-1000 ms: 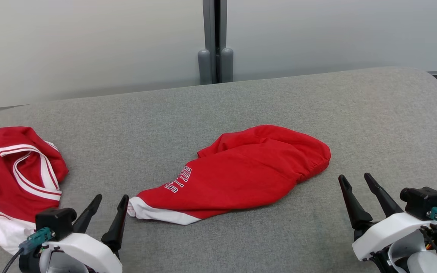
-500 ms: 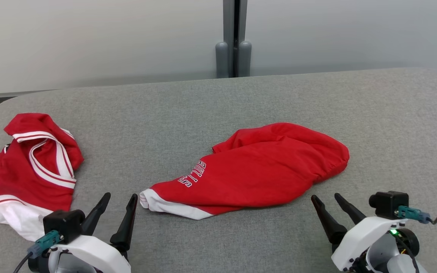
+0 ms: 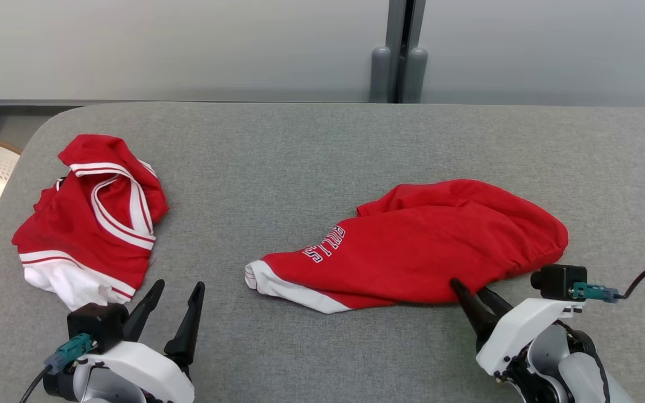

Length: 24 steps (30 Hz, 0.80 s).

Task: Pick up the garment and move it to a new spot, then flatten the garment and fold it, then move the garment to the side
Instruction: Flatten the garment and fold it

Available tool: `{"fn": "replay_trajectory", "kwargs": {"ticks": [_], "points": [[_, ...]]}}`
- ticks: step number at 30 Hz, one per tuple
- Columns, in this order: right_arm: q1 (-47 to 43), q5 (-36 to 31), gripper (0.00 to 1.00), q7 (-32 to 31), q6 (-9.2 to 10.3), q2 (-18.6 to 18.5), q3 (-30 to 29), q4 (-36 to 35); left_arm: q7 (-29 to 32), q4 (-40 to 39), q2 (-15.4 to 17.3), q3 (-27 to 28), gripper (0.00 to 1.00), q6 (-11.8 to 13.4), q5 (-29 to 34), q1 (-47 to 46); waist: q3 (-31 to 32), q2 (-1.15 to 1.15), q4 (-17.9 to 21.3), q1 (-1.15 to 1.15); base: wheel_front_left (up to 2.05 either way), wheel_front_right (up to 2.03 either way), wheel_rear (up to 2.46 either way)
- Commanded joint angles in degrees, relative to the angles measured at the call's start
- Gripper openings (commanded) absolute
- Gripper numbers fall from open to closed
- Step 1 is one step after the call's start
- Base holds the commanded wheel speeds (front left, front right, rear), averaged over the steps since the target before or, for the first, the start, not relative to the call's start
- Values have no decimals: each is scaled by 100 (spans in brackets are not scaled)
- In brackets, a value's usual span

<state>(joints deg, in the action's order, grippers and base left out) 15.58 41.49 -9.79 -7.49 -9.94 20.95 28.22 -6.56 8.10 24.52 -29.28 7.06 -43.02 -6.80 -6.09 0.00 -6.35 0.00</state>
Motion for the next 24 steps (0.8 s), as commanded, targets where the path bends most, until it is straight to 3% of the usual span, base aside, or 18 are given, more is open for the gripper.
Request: {"fn": "replay_trajectory", "kwargs": {"ticks": [1, 9, 15, 24], "points": [[39, 90, 0, 37, 0, -61, 9, -9, -7, 25, 21, 15, 100, -6, -14, -51, -15, 0, -82, 0, 0, 0, 0], [203, 439, 0, 168, 0, -417, -123, -546, -35, 95, -30, -33, 100, -16, -47, -17, -30, 0, -322, 0, 0, 0, 0], [940, 435, 0, -324, 0, -815, -349, -817, -42, 28, -97, -78, 100, -57, -1, -230, -427, 0, -598, 0, 0, 0, 0], [2741, 385, 0, -1155, 0, -1243, -387, 120, -215, 344, -400, -197, 100, -283, 12, -680, -1202, 0, -1159, 0, 0, 0, 0]]}}
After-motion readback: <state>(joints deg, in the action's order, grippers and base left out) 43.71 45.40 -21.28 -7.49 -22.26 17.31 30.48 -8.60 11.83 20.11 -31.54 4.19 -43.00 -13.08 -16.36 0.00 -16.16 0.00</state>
